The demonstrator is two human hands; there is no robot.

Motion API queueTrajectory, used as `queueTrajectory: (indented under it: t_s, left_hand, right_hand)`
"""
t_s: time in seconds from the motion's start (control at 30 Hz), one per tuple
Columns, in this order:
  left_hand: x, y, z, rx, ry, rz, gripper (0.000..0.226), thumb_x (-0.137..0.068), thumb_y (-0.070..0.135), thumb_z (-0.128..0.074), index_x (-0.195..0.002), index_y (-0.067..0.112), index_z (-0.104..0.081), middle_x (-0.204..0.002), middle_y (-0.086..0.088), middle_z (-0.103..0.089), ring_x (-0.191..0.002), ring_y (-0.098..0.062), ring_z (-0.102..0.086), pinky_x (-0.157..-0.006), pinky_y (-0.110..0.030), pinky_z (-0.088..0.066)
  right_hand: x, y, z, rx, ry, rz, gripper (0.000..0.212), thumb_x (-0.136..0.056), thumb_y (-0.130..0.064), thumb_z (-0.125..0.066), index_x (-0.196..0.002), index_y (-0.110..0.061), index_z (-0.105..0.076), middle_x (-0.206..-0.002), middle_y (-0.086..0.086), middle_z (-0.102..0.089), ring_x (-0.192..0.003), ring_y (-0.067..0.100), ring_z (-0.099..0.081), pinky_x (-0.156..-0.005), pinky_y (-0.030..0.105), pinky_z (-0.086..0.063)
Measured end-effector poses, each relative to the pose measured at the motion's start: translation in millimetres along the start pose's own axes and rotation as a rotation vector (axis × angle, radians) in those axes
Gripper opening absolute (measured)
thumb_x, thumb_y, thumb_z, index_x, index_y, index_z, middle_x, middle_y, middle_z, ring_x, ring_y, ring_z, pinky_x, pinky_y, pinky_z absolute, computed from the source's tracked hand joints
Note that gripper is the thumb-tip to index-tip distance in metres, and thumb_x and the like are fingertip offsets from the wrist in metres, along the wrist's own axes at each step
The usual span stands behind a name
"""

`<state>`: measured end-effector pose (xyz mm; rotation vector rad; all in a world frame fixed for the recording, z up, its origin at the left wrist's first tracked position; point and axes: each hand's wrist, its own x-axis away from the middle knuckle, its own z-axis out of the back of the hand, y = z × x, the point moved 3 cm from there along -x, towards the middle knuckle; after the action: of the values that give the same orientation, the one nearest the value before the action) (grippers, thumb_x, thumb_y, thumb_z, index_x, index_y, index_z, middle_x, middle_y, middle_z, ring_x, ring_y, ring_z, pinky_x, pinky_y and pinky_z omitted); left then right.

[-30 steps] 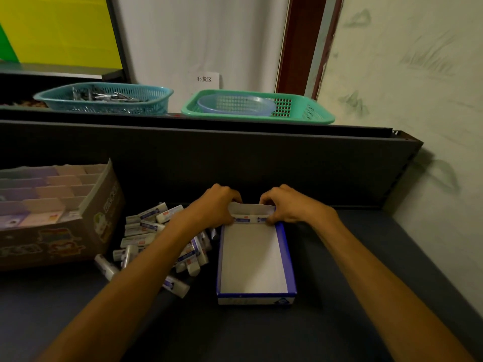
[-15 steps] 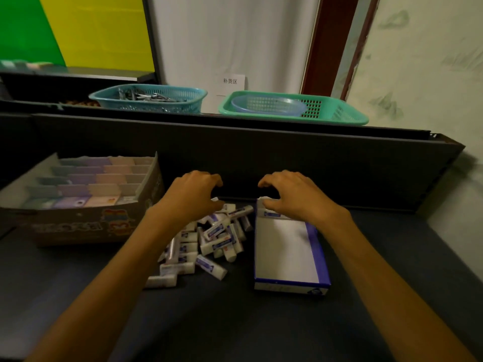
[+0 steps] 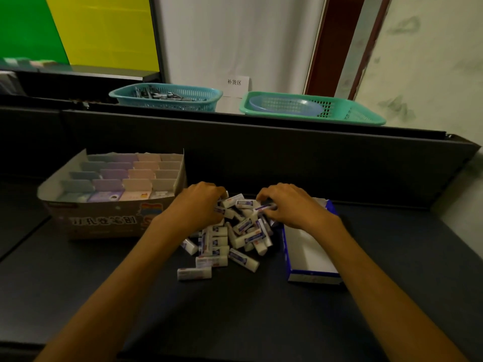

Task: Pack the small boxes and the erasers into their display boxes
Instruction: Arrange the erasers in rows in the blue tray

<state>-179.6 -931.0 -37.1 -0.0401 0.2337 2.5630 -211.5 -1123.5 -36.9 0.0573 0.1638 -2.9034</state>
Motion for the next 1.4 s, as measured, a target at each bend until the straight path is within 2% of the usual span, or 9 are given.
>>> queueTrajectory:
  t_s: [0.27,0.5,0.63,0.73,0.87,1.03,1.17,1.33,1.4]
  left_hand:
    - [-6,-6,-9,0.124,-0.041,-0.013,0.038,-0.085,0.01,-0.064,-0.119,0.022,-0.053,-0.122,-0.005,-0.053,-0.107,-0.02,-0.055,-0.089,-0.036,-0.051]
    - [-11,-7,-8,0.077,-0.08,-0.072,0.037,-0.088,0.015,-0.061,-0.124,0.022,-0.055,-0.123,-0.001,-0.051,-0.11,-0.015,-0.051,-0.085,-0.021,-0.042]
    - [-12,-5,4,0.089,-0.02,-0.117,0.031,-0.089,0.024,-0.059,-0.12,0.024,-0.058,-0.118,0.002,-0.05,-0.108,-0.013,-0.045,-0.088,-0.023,-0.039]
    - [-14,4,15,0.21,0.071,-0.167,0.024,-0.085,0.021,-0.066,-0.108,0.022,-0.063,-0.108,0.003,-0.055,-0.095,-0.007,-0.049,-0.083,-0.021,-0.044]
    - [-17,25,24,0.408,0.159,-0.161,0.026,-0.079,0.017,-0.073,-0.103,0.021,-0.062,-0.093,0.012,-0.06,-0.08,0.002,-0.056,-0.065,-0.008,-0.044]
    - [-26,55,20,0.664,0.156,-0.122,0.033,-0.072,0.01,-0.078,-0.097,0.015,-0.058,-0.084,0.005,-0.066,-0.074,-0.001,-0.065,-0.067,-0.012,-0.052]
    - [-35,76,12,0.687,0.109,-0.128,0.035,-0.073,0.012,-0.076,-0.099,0.026,-0.057,-0.091,0.008,-0.065,-0.079,0.001,-0.065,-0.065,-0.013,-0.052]
    - [-44,94,6,0.627,0.058,-0.141,0.028,-0.076,0.016,-0.074,-0.092,0.036,-0.062,-0.089,0.02,-0.061,-0.081,0.006,-0.061,-0.06,-0.005,-0.046]
    - [-47,99,3,0.621,0.05,-0.145,0.027,-0.078,0.015,-0.073,-0.092,0.036,-0.063,-0.09,0.021,-0.061,-0.082,0.006,-0.06,-0.063,-0.007,-0.047]
  right_hand:
    - [-3,1,-7,-0.05,-0.02,-0.056,0.031,-0.087,-0.014,-0.061,-0.114,-0.028,-0.054,-0.112,-0.003,-0.06,-0.099,0.016,-0.057,-0.085,0.037,-0.051]
    - [-1,5,-4,-0.084,-0.016,-0.017,0.029,-0.088,-0.02,-0.063,-0.115,-0.027,-0.057,-0.115,-0.007,-0.052,-0.102,0.01,-0.05,-0.087,0.028,-0.045]
    - [4,14,4,-0.164,0.057,-0.004,0.028,-0.088,-0.021,-0.064,-0.114,-0.027,-0.062,-0.112,-0.009,-0.052,-0.101,0.007,-0.049,-0.089,0.03,-0.046]
    - [9,23,13,-0.22,0.151,0.024,0.025,-0.085,-0.02,-0.068,-0.109,-0.026,-0.065,-0.108,-0.01,-0.054,-0.099,0.006,-0.049,-0.088,0.027,-0.045]
    - [18,38,23,-0.238,0.256,0.019,0.027,-0.081,-0.018,-0.071,-0.105,-0.028,-0.066,-0.105,-0.01,-0.057,-0.093,0.0,-0.047,-0.081,0.016,-0.04]
    - [36,57,30,-0.268,0.26,-0.034,0.026,-0.08,-0.013,-0.072,-0.102,-0.024,-0.065,-0.092,-0.013,-0.052,-0.078,-0.003,-0.05,-0.07,0.01,-0.039]
    - [50,75,32,-0.374,0.248,-0.082,0.027,-0.078,-0.007,-0.073,-0.1,-0.02,-0.063,-0.077,-0.019,-0.052,-0.067,-0.016,-0.053,-0.06,0.006,-0.042]
    - [60,95,32,-0.409,0.22,-0.115,0.03,-0.079,-0.008,-0.073,-0.104,-0.02,-0.062,-0.079,-0.016,-0.054,-0.063,0.001,-0.058,-0.064,0.015,-0.049]
    - [62,102,31,-0.428,0.219,-0.105,0.031,-0.079,-0.009,-0.073,-0.105,-0.021,-0.062,-0.082,-0.016,-0.055,-0.065,0.004,-0.059,-0.064,0.013,-0.05]
